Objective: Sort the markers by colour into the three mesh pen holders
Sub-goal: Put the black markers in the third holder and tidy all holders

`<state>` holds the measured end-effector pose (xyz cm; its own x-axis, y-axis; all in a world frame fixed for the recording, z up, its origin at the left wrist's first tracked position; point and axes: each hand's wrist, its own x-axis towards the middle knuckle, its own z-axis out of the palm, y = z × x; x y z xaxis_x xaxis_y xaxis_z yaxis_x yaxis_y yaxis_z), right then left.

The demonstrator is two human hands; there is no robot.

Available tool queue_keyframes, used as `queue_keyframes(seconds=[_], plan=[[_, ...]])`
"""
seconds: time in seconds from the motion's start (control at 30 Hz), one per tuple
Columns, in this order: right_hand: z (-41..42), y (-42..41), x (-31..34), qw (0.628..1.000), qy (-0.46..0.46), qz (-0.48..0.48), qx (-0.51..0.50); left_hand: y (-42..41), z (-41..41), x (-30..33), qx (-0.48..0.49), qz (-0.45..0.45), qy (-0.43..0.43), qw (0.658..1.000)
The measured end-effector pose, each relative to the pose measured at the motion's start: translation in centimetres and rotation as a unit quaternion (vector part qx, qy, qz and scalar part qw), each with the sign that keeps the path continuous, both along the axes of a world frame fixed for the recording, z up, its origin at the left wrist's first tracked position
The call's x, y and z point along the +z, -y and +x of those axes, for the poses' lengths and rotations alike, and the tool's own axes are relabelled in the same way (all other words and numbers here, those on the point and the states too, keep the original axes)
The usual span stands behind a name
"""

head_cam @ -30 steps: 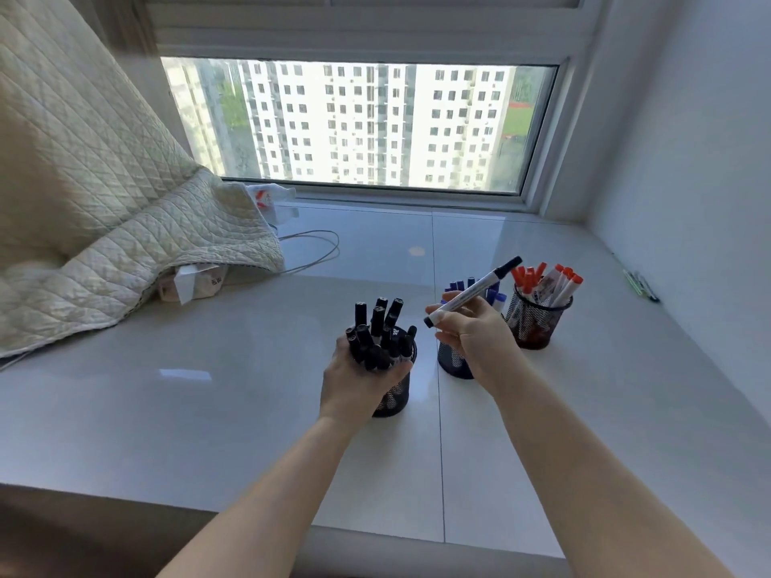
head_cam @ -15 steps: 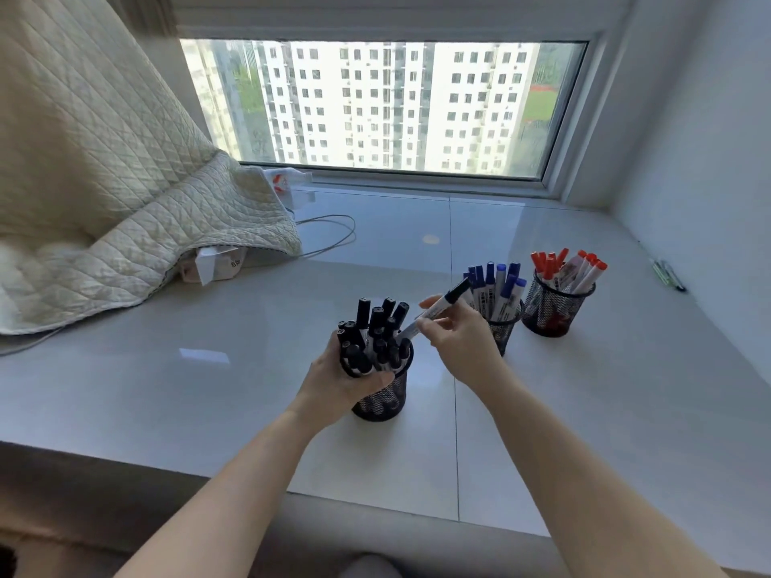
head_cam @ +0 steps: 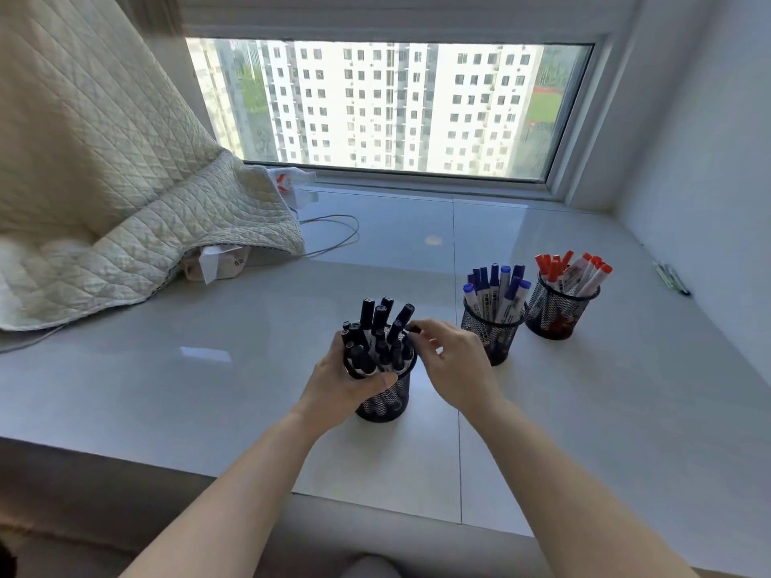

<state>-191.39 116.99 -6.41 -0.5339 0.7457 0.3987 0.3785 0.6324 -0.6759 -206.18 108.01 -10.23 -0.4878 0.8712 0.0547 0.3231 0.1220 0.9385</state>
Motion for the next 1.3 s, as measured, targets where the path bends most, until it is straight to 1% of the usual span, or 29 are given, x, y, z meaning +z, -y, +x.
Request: queue_keyframes(seconds=[0.13, 0.2, 0.27, 0.33, 0.43, 0.5, 0.6, 0.73, 0.9, 1.13, 1.3], plan=[[-0.1, -0.6, 0.2, 0.999, 0.008, -0.035, -0.001, -0.2, -0.2, -0.2, 0.001, 0.002, 0.003, 1.0], [0.2, -0.8, 0.0, 0.999, -0.004, -0.043, -0.022, -0.3, -0.3, -0.2, 0.003, -0.001, 0.002, 1.0], [0.8, -1.3, -0.4, 0.997, -0.028, -0.029, -0.068, -0.5, -0.4, -0.2, 0.01, -0.008, 0.003, 1.0], [1.5, -1.9, -0.9, 0.99, -0.053, -0.001, -0.133, -0.8, -0.4, -0.1, 0.02, -0.012, 0.01, 1.0], [2.3, -2.9, -1.7, 0.96, -0.105, 0.019, -0.257, -1.4, -0.6, 0.0, 0.035, -0.015, 0.013, 0.999], [2.7, -3.6, -2.1, 0.949, -0.104, 0.02, -0.297, -1.9, -0.8, 0.1, 0.048, -0.015, 0.012, 0.999], [3.0, -4.7, -2.7, 0.952, -0.075, -0.012, -0.297, -2.6, -0.9, 0.1, 0.067, -0.009, 0.013, 0.998], [2.4, -6.4, -3.1, 0.957, -0.069, -0.056, -0.275, -4.0, -1.3, -0.1, 0.09, 0.001, 0.014, 0.996], [1.8, -8.2, -3.1, 0.95, -0.065, -0.097, -0.291, -5.5, -1.8, 0.2, 0.108, -0.007, 0.011, 0.994], [1.8, -9.1, -3.4, 0.949, -0.07, -0.092, -0.294, -6.7, -2.7, 0.0, 0.116, -0.012, 0.009, 0.993], [2.2, -8.3, -3.3, 0.955, -0.052, -0.088, -0.277, -7.2, -3.2, 0.2, 0.121, -0.013, 0.014, 0.992]])
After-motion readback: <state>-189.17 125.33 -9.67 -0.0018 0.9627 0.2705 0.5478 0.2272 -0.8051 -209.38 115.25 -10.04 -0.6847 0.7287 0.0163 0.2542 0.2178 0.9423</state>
